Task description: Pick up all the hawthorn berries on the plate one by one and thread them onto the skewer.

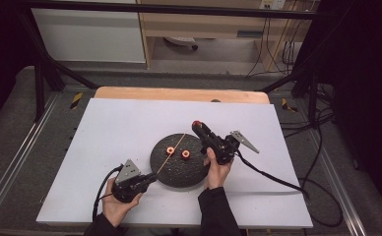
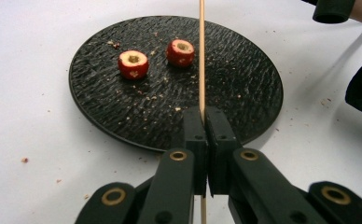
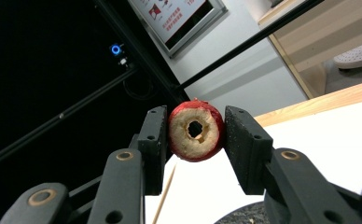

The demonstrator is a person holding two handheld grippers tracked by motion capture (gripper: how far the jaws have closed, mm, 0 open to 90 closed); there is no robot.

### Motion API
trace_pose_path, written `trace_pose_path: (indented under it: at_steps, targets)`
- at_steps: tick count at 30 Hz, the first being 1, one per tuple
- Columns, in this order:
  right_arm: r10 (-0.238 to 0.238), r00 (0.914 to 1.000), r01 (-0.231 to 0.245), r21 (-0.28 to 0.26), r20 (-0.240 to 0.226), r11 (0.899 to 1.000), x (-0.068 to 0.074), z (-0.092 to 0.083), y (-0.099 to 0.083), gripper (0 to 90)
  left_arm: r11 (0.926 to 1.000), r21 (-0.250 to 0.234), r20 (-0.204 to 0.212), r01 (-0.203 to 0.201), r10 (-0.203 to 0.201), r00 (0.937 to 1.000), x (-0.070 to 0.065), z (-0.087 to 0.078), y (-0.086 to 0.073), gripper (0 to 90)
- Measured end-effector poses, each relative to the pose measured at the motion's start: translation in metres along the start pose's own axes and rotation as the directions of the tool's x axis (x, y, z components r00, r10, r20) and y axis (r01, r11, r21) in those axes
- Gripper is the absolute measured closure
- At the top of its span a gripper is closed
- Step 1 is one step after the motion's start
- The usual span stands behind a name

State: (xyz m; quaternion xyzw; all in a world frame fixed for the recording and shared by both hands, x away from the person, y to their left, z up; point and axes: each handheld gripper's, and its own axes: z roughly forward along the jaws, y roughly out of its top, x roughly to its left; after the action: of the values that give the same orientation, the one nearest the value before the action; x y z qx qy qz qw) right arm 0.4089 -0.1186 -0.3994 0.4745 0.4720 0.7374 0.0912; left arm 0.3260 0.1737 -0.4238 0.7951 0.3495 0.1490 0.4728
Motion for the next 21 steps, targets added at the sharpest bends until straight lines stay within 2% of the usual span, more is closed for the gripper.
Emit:
trace_pose_path:
  at_steps: [7, 21]
  targets:
    - [0.027, 0.9996, -0.027, -0.03, -0.01, 0.999, -0.001, 0.002, 0.001, 61.0, 0.9999, -0.009, 0.005, 0.01, -0.01, 0.9999, -0.006, 0.004, 0.004, 88.3]
    - [0.042, 0.999, -0.043, -0.067, -0.015, 0.997, -0.003, 0.005, -0.001, 61.0, 0.9995, -0.021, 0.017, 0.024, -0.024, 0.9996, -0.011, 0.009, 0.009, 88.3]
